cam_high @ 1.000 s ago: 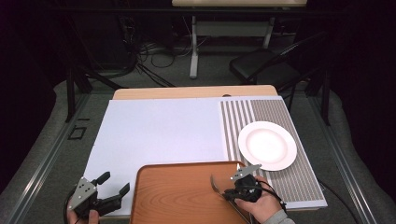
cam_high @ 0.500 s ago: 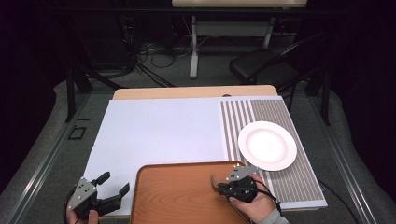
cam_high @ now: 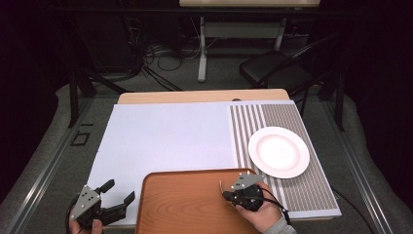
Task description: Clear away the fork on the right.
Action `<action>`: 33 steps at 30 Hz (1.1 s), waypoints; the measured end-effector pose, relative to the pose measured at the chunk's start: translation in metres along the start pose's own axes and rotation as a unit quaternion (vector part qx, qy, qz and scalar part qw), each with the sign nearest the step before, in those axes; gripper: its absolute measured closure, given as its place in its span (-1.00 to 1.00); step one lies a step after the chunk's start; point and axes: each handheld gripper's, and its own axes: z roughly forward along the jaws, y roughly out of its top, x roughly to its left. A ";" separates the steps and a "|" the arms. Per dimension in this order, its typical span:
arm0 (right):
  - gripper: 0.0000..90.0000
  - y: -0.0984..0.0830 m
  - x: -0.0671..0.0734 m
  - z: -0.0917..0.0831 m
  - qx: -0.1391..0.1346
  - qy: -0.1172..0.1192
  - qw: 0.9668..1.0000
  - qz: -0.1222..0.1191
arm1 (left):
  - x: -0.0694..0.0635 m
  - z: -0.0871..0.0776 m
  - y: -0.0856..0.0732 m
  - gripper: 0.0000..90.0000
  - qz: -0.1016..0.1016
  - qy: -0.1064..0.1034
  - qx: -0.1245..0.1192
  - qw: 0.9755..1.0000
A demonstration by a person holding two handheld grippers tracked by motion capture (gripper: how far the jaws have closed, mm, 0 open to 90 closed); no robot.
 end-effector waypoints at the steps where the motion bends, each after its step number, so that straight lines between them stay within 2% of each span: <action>1: 0.99 0.000 0.001 0.000 0.000 -0.001 1.000 -0.001 | 0.000 0.000 0.000 -0.65 0.000 0.000 0.000 1.000; 10: 0.98 0.001 0.011 0.002 0.003 -0.019 0.999 -0.036 | 0.000 0.000 0.000 -0.65 0.000 0.000 0.000 1.000; 12: 0.96 0.002 0.014 0.003 0.006 -0.017 0.999 -0.046 | 0.000 0.000 0.000 -0.66 0.000 0.000 0.000 1.000; 16: 0.95 0.002 0.016 0.006 0.010 -0.003 0.999 -0.048 | 0.000 0.000 0.000 -0.65 0.000 0.000 0.000 1.000; 19: 0.90 0.000 0.016 0.009 0.017 0.010 0.999 -0.043 | 0.000 0.000 0.000 -0.65 0.000 0.000 0.000 1.000; 21: 0.95 -0.001 0.015 0.010 0.020 0.028 0.999 -0.030 | 0.000 -0.001 0.000 -0.65 -0.001 0.002 0.000 1.000; 26: 1.00 -0.005 0.013 0.009 0.033 0.042 0.998 -0.025 | 0.000 -0.001 0.000 -0.66 -0.002 0.001 -0.001 1.000; 28: 1.00 -0.009 0.010 0.010 0.040 0.046 0.998 -0.014 | 0.000 0.000 0.000 -0.65 -0.001 0.001 0.000 1.000; 30: 1.00 -0.009 0.008 0.009 0.038 0.045 0.998 -0.010 | 0.000 0.000 0.000 -0.65 -0.001 0.000 0.000 1.000; 33: 1.00 -0.012 -0.002 0.003 0.041 0.026 0.999 0.001 | 0.000 0.000 0.000 -0.66 -0.001 0.001 0.000 1.000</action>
